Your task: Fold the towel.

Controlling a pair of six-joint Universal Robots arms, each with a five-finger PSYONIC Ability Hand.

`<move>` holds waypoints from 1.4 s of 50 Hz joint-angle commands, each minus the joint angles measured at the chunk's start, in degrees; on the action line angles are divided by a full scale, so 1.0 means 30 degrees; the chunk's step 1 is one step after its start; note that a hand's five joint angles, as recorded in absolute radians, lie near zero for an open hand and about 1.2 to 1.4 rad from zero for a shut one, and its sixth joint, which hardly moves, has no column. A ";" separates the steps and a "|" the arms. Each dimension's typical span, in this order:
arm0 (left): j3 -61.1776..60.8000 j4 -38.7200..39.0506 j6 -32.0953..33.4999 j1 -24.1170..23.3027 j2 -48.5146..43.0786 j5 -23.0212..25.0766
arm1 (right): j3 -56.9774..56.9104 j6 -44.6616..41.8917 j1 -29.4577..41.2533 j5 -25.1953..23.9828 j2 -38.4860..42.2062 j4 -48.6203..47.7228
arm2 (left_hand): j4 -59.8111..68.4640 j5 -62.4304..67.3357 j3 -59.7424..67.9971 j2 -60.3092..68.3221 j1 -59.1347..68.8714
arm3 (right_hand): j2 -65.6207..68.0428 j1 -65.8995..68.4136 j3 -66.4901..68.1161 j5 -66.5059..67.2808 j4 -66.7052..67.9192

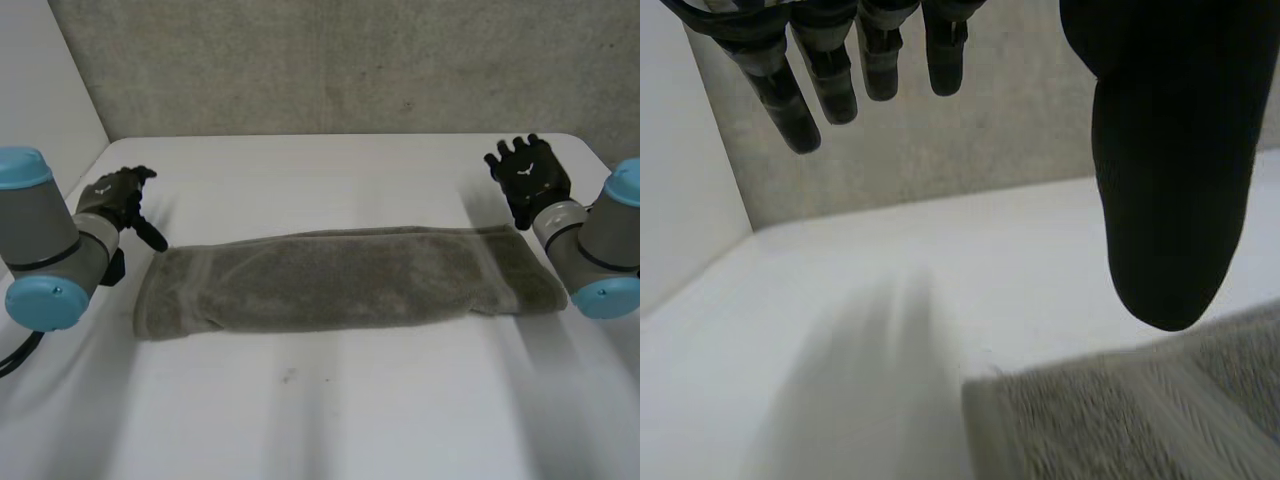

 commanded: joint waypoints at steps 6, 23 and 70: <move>-0.4236 0.0179 0.0149 0.0150 0.4177 0.0244 | 0.4218 0.2941 -0.0209 0.0918 -0.5415 0.2386 | -0.0236 -0.0755 -0.0228 -0.0189 -0.0300 | -0.0069 -0.0356 -0.0053 -0.1041 -0.0199; -0.9019 0.1320 0.0150 0.0209 0.7494 0.0274 | 0.8583 0.3000 -0.1644 0.0156 -0.7993 0.7396 | -0.0236 -0.0755 -0.0228 -0.0189 -0.0300 | 0.7135 0.6849 0.7152 0.6164 0.7006; -0.9665 0.1439 0.0120 0.0356 0.7612 0.0274 | 0.7412 0.1418 -0.9085 -0.1602 -0.4712 0.4114 | -0.0236 -0.0755 -0.0228 -0.0189 -0.0300 | 2.3264 2.2977 2.3281 2.2293 2.3134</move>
